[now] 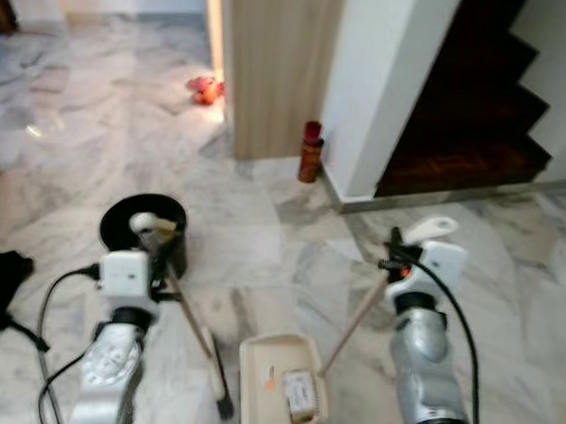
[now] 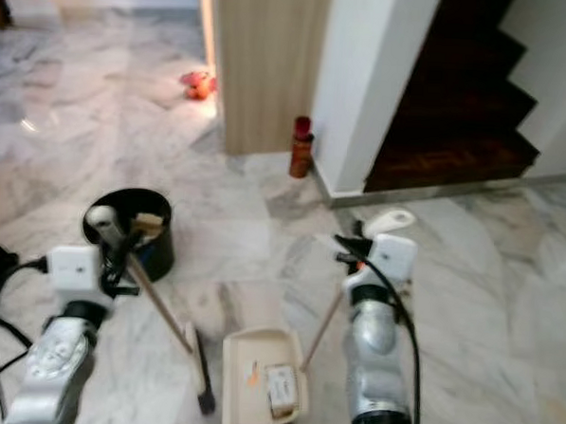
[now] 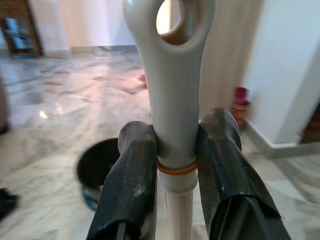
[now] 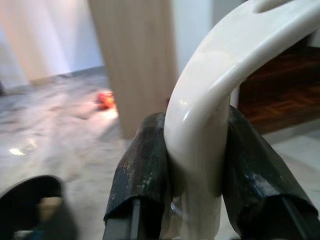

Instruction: Sweep floor

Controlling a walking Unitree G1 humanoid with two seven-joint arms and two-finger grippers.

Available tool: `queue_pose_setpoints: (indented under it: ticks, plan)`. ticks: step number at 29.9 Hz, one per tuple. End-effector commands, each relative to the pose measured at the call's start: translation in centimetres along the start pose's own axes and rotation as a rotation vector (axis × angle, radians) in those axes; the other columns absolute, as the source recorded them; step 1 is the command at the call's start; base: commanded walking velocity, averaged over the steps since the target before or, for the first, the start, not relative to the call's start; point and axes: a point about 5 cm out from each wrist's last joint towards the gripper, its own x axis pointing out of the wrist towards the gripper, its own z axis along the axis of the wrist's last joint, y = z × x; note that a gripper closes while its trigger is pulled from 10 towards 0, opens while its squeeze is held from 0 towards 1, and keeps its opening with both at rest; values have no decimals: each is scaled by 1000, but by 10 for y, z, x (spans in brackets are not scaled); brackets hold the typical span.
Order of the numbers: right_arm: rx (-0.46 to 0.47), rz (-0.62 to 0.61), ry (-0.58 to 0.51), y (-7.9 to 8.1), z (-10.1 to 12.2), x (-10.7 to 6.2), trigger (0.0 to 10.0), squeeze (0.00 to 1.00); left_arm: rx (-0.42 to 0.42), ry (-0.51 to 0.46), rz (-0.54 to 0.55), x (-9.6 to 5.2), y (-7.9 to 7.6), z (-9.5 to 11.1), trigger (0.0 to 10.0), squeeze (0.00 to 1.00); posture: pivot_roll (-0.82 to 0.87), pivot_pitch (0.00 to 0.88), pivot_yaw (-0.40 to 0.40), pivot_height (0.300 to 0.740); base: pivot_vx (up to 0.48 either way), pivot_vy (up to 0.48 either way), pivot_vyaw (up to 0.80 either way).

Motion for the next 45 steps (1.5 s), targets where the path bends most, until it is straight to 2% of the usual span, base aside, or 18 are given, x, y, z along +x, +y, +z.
queue_pose_setpoints:
  ticks: [1,9,16,37,45]
  plan:
    - [45,-21,-33,-3,7,2,10000,0,3,-47,-23,4,-7,9,10000,0,108,60,-18,740,0,300,0]
    - [37,-12,-35,-3,8,3,10000,0,0,-52,-27,4,-9,11,10000,0,108,63,-17,740,0,298,0]
    - [42,-3,-39,-1,8,3,10000,0,11,-60,-33,5,-9,12,10000,0,114,65,-13,740,0,0,0]
    - [42,-4,-36,0,7,2,10000,0,18,-61,-35,5,-10,13,10000,0,114,74,-9,740,0,0,651]
    - [64,-14,-29,-1,8,4,10000,0,14,-62,-30,3,-9,12,10000,0,110,82,-12,740,0,0,0]
